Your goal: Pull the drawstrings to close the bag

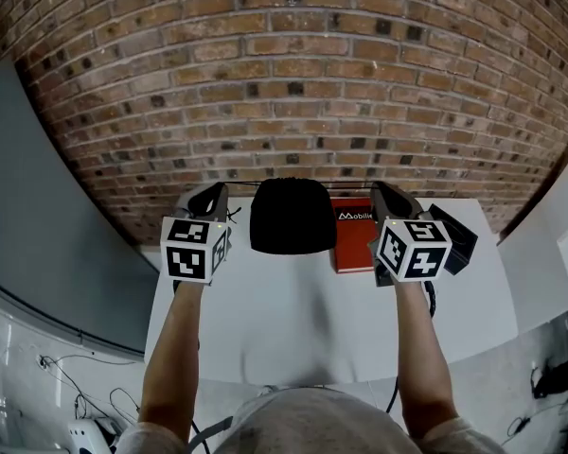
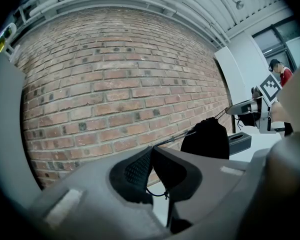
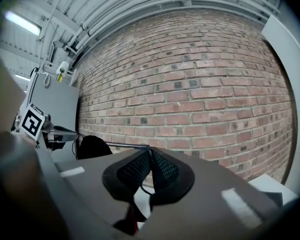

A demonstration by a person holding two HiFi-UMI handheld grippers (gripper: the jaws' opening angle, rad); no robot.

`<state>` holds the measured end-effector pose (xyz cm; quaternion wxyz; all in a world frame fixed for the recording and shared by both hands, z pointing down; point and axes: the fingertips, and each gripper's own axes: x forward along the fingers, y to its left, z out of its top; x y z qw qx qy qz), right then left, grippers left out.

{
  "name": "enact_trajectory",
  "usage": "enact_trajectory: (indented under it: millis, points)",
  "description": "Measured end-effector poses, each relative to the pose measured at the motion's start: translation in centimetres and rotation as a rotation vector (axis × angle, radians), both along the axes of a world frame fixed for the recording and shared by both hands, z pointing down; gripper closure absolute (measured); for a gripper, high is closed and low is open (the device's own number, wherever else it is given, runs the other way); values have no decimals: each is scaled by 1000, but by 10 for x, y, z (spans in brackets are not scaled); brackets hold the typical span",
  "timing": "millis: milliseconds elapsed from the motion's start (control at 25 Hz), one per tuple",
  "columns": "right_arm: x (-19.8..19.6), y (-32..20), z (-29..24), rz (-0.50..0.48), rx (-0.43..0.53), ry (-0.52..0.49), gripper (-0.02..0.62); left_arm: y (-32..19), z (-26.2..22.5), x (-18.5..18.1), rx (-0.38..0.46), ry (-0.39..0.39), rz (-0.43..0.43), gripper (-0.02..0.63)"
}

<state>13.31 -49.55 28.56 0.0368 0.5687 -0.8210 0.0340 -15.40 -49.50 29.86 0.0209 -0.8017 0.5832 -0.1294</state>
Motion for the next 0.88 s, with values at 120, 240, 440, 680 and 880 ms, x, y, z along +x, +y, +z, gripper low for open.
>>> enact_trajectory:
  millis: [120, 240, 440, 680, 880]
  points:
    - [2, 0, 1, 6, 1, 12, 591, 1, 0, 2, 1, -4, 1, 597]
    - [3, 1, 0, 7, 7, 16, 591, 2, 1, 3, -3, -7, 2, 597]
    - [4, 2, 0, 8, 11, 12, 591, 3, 4, 4, -7, -10, 4, 597]
    - [6, 1, 1, 12, 12, 14, 591, 1, 4, 7, -7, -13, 4, 597]
    - [7, 0, 1, 11, 16, 19, 591, -1, 5, 8, -4, -14, 6, 597]
